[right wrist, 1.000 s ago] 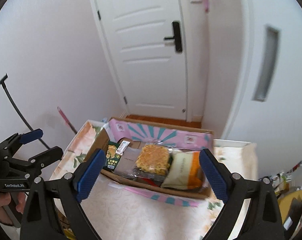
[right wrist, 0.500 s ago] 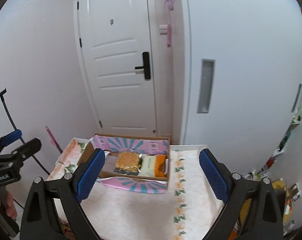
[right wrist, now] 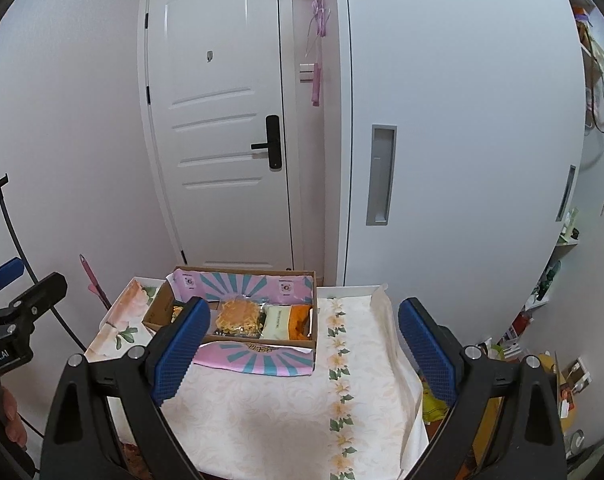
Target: Organize snacks
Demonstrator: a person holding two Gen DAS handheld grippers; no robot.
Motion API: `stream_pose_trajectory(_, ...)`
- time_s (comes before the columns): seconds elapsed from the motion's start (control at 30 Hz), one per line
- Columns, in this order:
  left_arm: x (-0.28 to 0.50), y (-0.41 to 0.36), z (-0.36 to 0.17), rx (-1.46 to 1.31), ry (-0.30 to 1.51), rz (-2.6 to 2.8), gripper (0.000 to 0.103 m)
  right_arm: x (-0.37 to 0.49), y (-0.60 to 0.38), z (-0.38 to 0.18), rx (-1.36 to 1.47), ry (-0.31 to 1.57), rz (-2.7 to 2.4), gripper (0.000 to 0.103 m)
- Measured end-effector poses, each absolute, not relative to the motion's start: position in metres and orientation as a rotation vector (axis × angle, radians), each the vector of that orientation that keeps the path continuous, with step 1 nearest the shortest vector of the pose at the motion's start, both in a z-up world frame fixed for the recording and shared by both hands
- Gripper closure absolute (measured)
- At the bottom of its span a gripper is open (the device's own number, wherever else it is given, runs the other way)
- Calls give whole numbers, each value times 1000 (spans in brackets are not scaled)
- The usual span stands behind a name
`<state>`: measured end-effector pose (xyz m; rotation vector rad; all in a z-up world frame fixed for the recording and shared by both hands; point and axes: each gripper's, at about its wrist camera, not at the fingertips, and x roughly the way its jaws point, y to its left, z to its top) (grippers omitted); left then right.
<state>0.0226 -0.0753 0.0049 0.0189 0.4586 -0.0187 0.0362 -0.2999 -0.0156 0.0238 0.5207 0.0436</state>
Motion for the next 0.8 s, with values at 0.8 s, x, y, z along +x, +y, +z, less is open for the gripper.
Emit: stream_pose_trajectory(0.8, 20, -68, 8, 20, 458, -25, 0, 36, -294, -15, 22, 512, 41, 9)
